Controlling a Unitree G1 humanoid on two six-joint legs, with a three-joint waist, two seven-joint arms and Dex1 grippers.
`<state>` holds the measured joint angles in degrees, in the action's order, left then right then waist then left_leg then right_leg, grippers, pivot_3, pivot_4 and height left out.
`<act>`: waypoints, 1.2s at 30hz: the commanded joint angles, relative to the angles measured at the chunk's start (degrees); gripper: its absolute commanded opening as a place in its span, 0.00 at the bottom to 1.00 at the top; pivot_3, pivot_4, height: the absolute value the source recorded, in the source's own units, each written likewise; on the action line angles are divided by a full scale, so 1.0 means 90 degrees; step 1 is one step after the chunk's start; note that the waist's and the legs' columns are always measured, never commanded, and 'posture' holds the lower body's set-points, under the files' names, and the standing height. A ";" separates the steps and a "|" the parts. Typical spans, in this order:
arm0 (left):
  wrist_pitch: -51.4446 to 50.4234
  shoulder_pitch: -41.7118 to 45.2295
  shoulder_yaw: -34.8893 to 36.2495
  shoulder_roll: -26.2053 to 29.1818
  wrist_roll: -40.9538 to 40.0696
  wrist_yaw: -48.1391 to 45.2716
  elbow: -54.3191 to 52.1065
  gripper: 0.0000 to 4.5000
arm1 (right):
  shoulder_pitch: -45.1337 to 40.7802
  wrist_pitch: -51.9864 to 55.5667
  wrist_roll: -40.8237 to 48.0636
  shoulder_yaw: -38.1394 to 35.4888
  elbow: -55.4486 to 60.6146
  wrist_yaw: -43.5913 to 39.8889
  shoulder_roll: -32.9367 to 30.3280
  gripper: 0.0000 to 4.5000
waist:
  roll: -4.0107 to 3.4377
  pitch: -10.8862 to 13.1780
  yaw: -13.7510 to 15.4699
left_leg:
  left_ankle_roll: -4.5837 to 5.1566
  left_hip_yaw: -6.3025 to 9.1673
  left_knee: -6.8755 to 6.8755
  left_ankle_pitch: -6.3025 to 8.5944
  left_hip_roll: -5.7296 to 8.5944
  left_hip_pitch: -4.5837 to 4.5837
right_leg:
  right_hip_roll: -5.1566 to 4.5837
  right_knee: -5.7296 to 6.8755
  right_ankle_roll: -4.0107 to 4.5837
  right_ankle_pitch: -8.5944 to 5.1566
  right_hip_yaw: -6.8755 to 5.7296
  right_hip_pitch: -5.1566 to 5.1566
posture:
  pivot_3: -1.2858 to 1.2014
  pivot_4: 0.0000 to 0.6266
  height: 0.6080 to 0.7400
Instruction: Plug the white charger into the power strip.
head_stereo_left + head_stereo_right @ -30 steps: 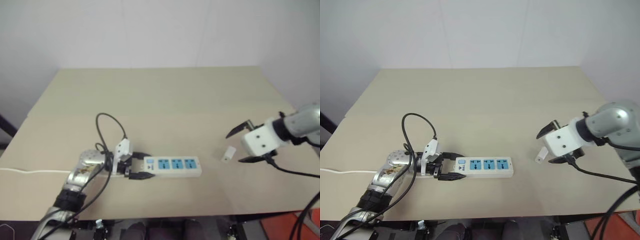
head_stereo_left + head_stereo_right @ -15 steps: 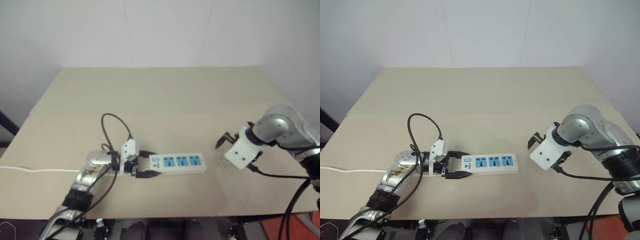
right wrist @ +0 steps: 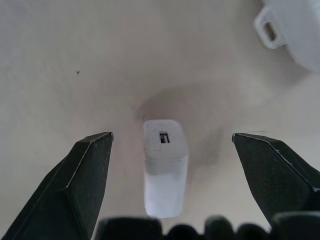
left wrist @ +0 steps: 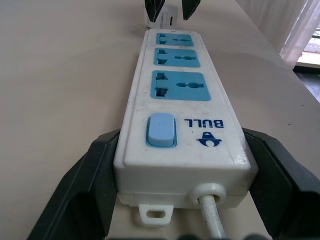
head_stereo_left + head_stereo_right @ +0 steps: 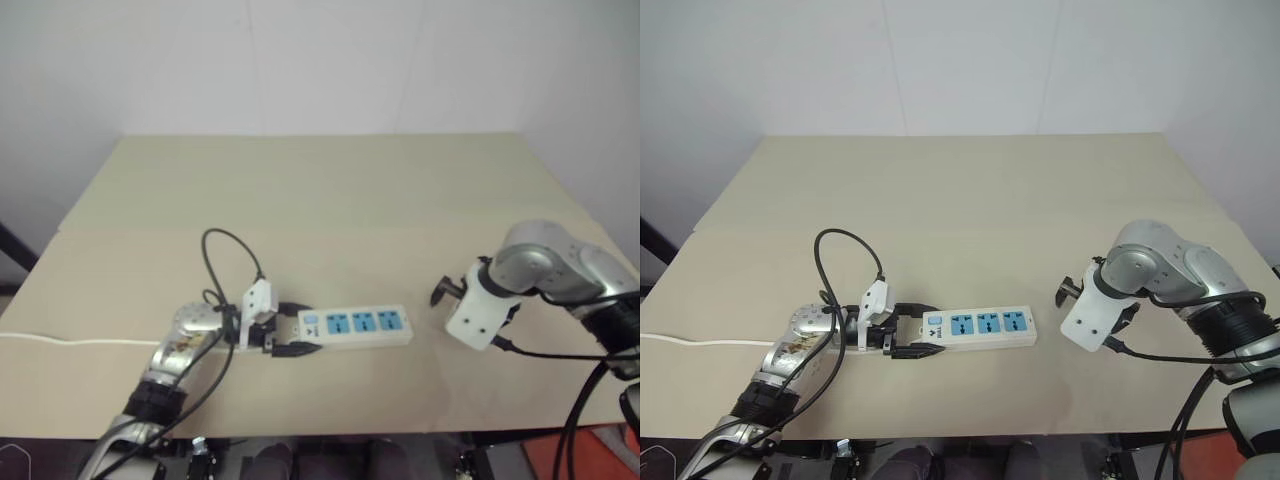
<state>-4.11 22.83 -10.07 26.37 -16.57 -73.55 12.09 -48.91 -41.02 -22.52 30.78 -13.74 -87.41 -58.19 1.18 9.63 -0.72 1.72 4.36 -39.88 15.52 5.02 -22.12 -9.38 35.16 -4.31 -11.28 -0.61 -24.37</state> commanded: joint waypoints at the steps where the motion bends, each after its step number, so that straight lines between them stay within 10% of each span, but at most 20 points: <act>1: -0.0024 0.0013 -0.0036 0.0042 0.0001 0.0000 -0.0204 0.73 | -0.0201 -0.0323 -0.0110 -0.0008 -0.0189 0.0066 0.0016 1.00 | 0.0000 0.0000 -0.0001 | 0.0000 0.0000 0.0000 0.0000 0.0000 0.0000 | 0.0000 0.0000 0.0000 0.0000 0.0000 0.0000 | 0.52 0.24 1.00; 10: 0.0010 -0.0010 -0.0061 0.0068 0.0045 0.0018 -0.0186 0.73 | -0.0346 -0.0937 -0.0199 0.0098 -0.0715 0.0268 0.0158 1.00 | 0.0000 0.0000 -0.0008 | -0.0001 0.0000 0.0000 0.0000 0.0000 0.0001 | 0.0000 0.0000 0.0000 0.0000 0.0001 0.0000 | 0.52 0.24 1.00; 20: -0.0012 -0.0062 -0.0056 0.0077 0.0019 0.0038 -0.0171 0.73 | -0.0491 -0.1409 -0.0148 0.0257 -0.1129 0.0323 0.0224 0.25 | 0.0000 0.0000 -0.0011 | -0.0001 0.0000 0.0001 -0.0001 0.0000 0.0002 | 0.0001 0.0000 0.0000 0.0000 0.0002 0.0000 | 0.52 0.24 1.00; 36: 0.0199 0.0002 -0.0106 0.0060 0.0071 -0.0046 -0.0100 0.73 | -0.0433 0.0282 0.0566 -0.0569 -0.0394 0.0615 0.0227 0.25 | 0.0000 0.0000 -0.0005 | -0.0001 0.0000 0.0001 0.0000 0.0000 0.0002 | 0.0001 0.0002 0.0001 0.0000 0.0004 0.0000 | 0.52 0.24 1.00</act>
<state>-3.48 22.49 -10.31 26.79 -16.31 -73.27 12.06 -51.91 -42.76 -19.58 29.36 -19.23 -83.36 -56.38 1.18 9.63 -0.76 1.72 4.36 -39.87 15.52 5.01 -22.09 -9.36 35.17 -4.30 -11.27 -0.58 -24.36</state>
